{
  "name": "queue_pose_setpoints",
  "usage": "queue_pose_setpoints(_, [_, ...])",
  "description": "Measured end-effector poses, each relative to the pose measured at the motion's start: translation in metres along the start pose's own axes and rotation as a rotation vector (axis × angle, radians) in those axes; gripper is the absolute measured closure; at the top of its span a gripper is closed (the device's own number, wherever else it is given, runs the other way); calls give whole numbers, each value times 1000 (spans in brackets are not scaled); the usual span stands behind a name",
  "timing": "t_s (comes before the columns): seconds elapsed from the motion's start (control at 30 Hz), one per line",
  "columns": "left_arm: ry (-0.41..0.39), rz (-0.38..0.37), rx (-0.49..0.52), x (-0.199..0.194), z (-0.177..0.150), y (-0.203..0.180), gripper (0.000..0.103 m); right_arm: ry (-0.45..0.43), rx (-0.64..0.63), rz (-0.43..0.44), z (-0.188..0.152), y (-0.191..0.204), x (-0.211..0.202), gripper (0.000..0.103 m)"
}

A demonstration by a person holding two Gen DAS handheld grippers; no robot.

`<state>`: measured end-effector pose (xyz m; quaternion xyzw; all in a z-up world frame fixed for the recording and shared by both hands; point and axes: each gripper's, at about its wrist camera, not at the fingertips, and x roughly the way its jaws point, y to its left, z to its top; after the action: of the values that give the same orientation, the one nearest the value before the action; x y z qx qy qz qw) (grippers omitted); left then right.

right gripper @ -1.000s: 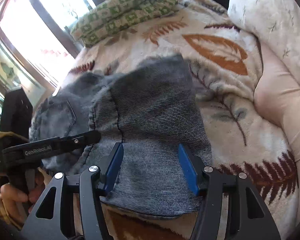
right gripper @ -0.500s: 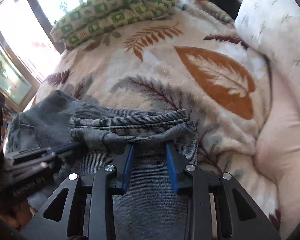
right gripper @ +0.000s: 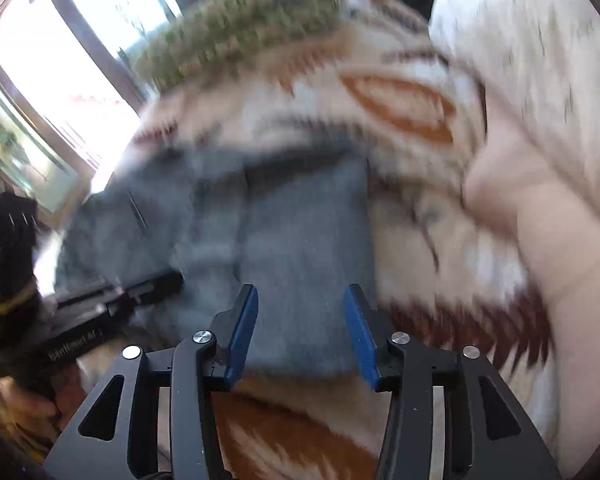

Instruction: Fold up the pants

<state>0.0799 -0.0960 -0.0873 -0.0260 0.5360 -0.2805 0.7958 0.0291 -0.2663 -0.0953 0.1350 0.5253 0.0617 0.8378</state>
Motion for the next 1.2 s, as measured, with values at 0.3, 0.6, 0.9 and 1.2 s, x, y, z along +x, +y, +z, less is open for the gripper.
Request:
queue_pose_setpoints(0.3, [-78,16,-4,-29,0,-8,97,-140,-89,-53,0,13,-24,53])
queue_pose_setpoints(0.6, [-16,13,-46,-13,-3,5,87,-77,-237,-149,-4,33,-1,43])
queue_pose_setpoints(0.9, [-130,143,-52,-80,-36,46,41,-164,-274,-22,-6,64,-18,40])
queue_pose_setpoints(1.2, [-101,194,-102,-75,-45,80,41,-157,-355,-98,-13,87,-13,38])
